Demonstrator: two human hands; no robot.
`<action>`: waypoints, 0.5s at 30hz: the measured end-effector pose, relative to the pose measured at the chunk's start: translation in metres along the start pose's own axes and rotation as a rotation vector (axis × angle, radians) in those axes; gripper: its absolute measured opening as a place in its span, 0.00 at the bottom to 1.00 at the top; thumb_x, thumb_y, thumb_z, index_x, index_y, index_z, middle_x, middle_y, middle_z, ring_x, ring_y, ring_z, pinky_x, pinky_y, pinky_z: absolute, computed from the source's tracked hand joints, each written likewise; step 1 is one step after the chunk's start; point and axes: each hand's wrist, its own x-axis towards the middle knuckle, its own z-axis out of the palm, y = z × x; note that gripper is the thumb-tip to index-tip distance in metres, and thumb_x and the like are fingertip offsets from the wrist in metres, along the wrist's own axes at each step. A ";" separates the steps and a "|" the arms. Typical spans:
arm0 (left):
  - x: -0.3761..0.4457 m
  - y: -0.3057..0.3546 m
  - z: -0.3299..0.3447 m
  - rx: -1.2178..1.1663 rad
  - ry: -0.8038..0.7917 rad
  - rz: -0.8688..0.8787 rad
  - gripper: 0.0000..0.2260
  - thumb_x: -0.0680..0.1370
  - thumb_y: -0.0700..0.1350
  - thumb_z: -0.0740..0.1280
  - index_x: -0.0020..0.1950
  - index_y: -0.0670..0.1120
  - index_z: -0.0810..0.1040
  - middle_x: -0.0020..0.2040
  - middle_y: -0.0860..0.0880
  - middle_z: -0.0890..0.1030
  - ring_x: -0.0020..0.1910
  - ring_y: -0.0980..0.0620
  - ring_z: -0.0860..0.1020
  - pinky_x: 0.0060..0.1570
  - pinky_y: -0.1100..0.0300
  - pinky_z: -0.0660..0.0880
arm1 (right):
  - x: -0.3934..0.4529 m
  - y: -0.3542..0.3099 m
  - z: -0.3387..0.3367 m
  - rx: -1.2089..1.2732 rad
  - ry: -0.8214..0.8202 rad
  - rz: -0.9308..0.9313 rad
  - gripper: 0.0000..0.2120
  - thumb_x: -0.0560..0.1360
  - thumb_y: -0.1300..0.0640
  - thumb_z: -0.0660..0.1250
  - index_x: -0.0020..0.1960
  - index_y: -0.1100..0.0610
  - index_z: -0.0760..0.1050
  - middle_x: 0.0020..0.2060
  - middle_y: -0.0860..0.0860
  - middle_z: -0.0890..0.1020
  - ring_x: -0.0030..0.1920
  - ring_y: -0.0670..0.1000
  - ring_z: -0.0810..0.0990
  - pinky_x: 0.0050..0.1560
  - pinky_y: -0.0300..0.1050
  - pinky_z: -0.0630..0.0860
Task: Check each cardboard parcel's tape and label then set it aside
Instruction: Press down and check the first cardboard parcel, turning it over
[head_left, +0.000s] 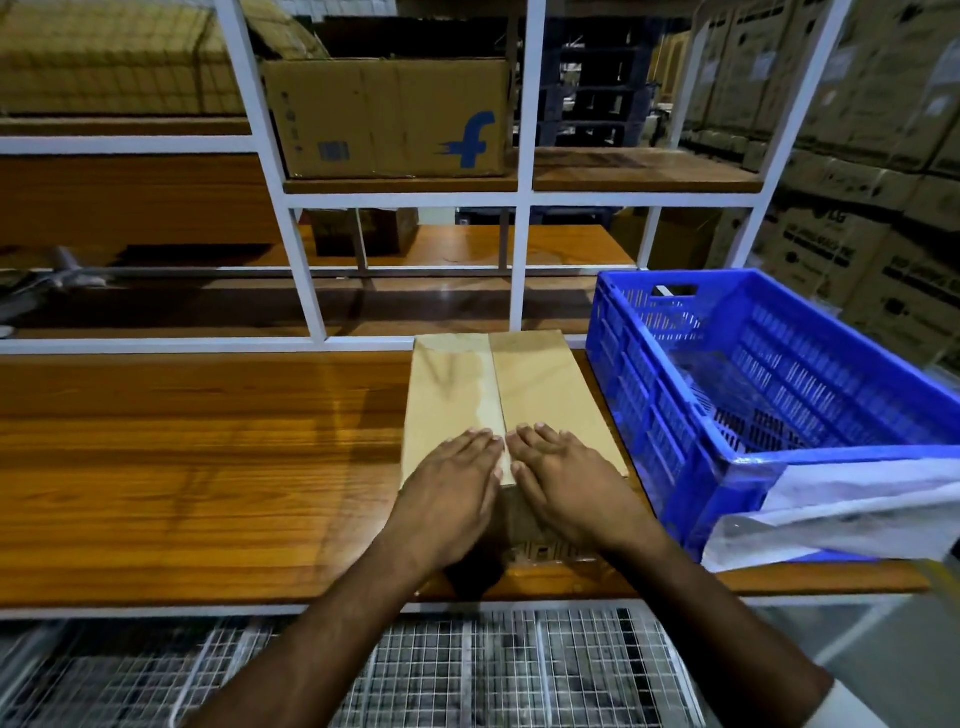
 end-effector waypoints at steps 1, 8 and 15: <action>0.000 -0.001 -0.004 -0.022 0.004 -0.008 0.22 0.85 0.52 0.48 0.80 0.50 0.57 0.79 0.52 0.59 0.78 0.57 0.54 0.76 0.61 0.48 | -0.001 0.002 -0.005 0.006 -0.003 -0.006 0.24 0.85 0.48 0.47 0.79 0.52 0.57 0.78 0.50 0.61 0.78 0.49 0.57 0.76 0.46 0.54; -0.032 -0.016 -0.004 -0.113 0.086 -0.100 0.21 0.85 0.52 0.50 0.79 0.54 0.56 0.79 0.56 0.57 0.73 0.66 0.50 0.70 0.67 0.41 | -0.040 0.019 0.006 0.027 0.119 0.068 0.28 0.81 0.41 0.43 0.77 0.48 0.62 0.76 0.47 0.66 0.76 0.46 0.62 0.73 0.42 0.59; -0.017 -0.021 -0.004 -0.140 0.121 -0.245 0.22 0.85 0.52 0.51 0.79 0.49 0.60 0.78 0.51 0.61 0.77 0.56 0.57 0.71 0.66 0.50 | -0.040 0.033 0.016 0.238 0.234 0.344 0.44 0.73 0.24 0.47 0.79 0.52 0.57 0.78 0.48 0.60 0.77 0.48 0.58 0.77 0.50 0.57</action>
